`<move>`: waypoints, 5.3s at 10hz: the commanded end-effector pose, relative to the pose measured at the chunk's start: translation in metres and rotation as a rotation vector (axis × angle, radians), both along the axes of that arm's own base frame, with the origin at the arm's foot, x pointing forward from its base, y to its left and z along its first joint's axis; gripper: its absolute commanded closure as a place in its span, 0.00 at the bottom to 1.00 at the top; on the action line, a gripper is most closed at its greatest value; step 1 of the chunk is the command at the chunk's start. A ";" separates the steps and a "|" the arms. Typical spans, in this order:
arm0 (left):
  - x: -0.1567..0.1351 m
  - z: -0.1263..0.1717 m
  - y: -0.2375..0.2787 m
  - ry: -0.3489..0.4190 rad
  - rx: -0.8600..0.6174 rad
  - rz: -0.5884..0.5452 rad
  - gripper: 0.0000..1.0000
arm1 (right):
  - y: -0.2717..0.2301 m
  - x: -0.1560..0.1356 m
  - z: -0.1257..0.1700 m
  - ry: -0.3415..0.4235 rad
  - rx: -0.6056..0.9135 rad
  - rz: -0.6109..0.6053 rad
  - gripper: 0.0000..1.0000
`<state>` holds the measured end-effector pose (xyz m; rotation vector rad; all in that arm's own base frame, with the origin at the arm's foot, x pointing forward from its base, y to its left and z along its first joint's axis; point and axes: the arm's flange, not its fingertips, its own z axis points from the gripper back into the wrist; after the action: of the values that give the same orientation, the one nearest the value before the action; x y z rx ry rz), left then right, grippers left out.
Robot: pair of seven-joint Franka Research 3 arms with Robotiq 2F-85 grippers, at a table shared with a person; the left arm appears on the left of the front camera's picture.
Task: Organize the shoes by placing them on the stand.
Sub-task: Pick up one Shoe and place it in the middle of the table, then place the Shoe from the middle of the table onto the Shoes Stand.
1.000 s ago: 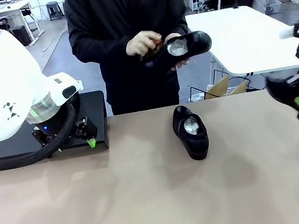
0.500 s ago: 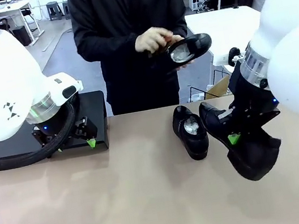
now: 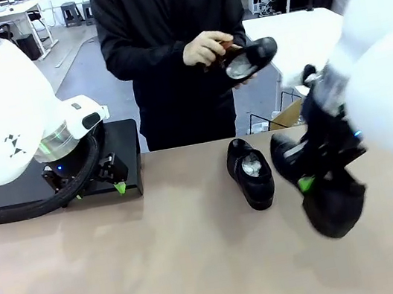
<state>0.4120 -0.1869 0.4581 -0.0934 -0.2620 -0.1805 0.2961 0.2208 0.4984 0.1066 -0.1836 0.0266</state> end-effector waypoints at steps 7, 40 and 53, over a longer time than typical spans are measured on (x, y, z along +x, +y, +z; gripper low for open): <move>-0.001 0.001 0.001 -0.005 0.005 0.016 0.00 | 0.154 -0.025 -0.096 -0.045 -0.080 -0.097 1.00; 0.000 0.000 0.000 0.000 0.000 0.001 0.00 | -0.143 -0.020 -0.029 0.032 -0.055 -0.024 0.00; -0.080 -0.018 -0.077 0.044 -0.091 0.227 0.00 | -0.213 0.027 0.013 0.030 -0.155 -0.070 0.00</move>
<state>0.3274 -0.2757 0.4290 -0.1494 -0.2113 0.0503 0.3283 0.0003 0.5053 -0.0365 -0.1321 -0.0383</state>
